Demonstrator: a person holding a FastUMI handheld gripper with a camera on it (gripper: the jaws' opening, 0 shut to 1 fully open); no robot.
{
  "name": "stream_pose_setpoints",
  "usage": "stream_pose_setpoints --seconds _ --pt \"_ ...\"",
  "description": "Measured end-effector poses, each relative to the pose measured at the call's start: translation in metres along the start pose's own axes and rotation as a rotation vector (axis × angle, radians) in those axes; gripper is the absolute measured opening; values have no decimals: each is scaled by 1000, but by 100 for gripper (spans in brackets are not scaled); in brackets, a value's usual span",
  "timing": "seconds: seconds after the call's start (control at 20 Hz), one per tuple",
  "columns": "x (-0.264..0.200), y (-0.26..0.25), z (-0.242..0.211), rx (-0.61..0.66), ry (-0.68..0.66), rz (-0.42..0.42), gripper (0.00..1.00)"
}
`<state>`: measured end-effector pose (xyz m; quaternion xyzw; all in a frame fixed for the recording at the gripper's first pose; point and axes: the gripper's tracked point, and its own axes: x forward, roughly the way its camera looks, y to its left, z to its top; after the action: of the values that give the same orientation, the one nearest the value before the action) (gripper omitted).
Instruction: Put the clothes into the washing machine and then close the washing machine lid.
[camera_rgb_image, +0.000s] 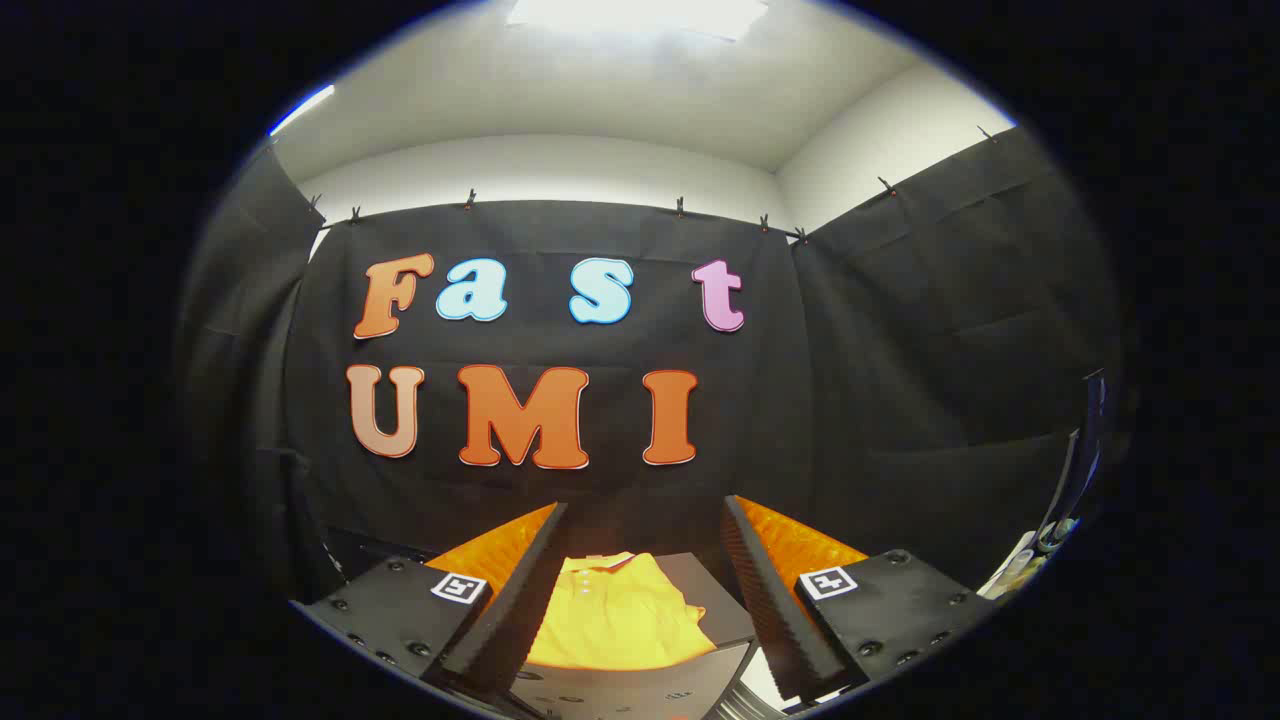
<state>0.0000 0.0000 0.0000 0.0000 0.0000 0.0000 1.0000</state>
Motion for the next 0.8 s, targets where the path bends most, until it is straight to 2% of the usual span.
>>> stream_pose_setpoints --seconds 0.4,0.6,0.8 --pt "-3 -7 -9 -4 34 3 98" --pt "-4 7 -6 -28 26 41 98" --pt "-4 10 -3 -7 12 40 98"
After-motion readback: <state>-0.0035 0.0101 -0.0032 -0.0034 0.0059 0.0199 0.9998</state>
